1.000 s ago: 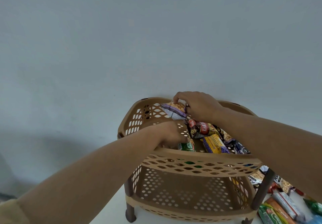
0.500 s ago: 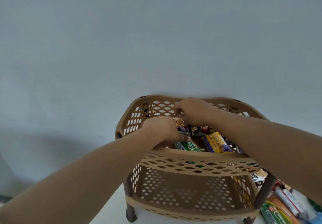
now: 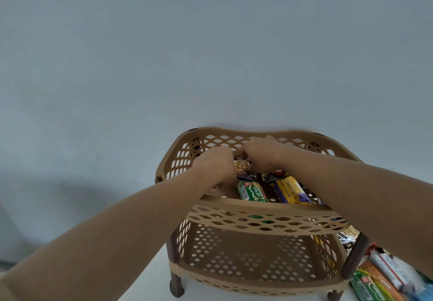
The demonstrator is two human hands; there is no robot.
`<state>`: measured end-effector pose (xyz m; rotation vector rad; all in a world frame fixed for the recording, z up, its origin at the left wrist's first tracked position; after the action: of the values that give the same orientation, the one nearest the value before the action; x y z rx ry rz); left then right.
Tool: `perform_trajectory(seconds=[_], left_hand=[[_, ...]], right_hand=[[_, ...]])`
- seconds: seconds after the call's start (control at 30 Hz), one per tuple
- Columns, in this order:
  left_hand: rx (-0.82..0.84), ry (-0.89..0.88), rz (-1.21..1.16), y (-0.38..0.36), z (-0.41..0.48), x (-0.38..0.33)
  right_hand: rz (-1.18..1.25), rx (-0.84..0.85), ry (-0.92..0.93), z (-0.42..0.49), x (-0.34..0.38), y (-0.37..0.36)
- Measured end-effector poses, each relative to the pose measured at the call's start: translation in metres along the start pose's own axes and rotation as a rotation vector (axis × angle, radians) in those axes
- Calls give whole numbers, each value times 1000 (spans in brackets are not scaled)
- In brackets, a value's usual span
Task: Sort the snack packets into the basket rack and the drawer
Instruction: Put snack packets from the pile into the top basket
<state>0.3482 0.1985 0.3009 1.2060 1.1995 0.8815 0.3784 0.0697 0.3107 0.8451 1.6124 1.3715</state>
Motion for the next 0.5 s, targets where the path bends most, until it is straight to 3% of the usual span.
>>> perform_trajectory(seconds=[0.1,0.3,0.5], left_hand=[[-148,6,81,5,4,6],[93,-20,-46,-3,9,6],[39,-54,37,3,15,2]], right_hand=[[-12,0,-24,-2,-3,-1],[-50,-22,-13,-5,-5,-2],[-31,-28,-12,-6,-6,-3]])
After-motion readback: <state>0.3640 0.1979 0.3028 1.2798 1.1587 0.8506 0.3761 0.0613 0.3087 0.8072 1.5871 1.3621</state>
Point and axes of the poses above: each hand's wrist, its own z-axis towards the middle knuckle, its own y-axis out of the back of the hand, x = y × z, the point moved 2 cm from there along z, towards the middle knuckle
